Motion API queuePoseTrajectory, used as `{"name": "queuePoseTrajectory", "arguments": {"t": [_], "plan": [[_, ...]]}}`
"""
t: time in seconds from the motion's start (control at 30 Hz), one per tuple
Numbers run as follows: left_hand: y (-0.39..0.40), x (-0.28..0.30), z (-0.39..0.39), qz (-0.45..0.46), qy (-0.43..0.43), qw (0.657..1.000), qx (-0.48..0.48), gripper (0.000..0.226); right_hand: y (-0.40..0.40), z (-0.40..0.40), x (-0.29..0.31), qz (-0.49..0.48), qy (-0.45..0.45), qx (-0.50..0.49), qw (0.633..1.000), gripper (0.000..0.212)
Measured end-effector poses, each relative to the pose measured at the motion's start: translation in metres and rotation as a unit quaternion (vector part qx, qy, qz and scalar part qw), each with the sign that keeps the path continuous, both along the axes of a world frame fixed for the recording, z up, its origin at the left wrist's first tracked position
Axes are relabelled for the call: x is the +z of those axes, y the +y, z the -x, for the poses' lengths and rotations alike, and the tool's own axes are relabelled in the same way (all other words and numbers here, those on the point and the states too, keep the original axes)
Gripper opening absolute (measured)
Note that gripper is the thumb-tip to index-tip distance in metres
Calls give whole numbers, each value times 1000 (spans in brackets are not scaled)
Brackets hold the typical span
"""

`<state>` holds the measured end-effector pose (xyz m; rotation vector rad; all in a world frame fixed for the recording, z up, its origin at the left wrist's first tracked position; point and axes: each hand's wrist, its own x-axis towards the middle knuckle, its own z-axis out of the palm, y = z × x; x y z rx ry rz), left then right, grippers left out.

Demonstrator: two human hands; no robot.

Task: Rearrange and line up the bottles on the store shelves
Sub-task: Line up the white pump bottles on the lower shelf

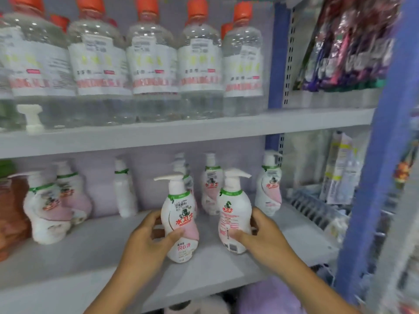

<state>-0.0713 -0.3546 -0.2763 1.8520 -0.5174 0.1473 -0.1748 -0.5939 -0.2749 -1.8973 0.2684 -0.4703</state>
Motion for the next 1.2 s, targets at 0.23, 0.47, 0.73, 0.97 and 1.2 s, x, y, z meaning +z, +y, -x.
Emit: {"name": "queuePoseTrajectory", "arguments": {"t": [0.23, 0.47, 0.73, 0.97, 1.2], "plan": [[-45, -4, 15, 24, 12, 999, 46, 37, -32, -6, -10, 9, -13, 58, 998, 44], [-67, 0, 66, 67, -218, 962, 150, 29, -77, -9, 3, -36, -90, -49, 994, 39], [-134, -18, 59, 7, -21, 1000, 0, 69, -113, -76, -3, 67, 21, -210, 975, 79], [-158, -18, 36, -24, -23, 999, -4, 67, -114, -62, -7, 72, 49, -191, 978, 56], [-194, 7, -1, -34, 87, 987, -131, 49, -122, -2, -15, 38, -41, -173, 983, 56]]}}
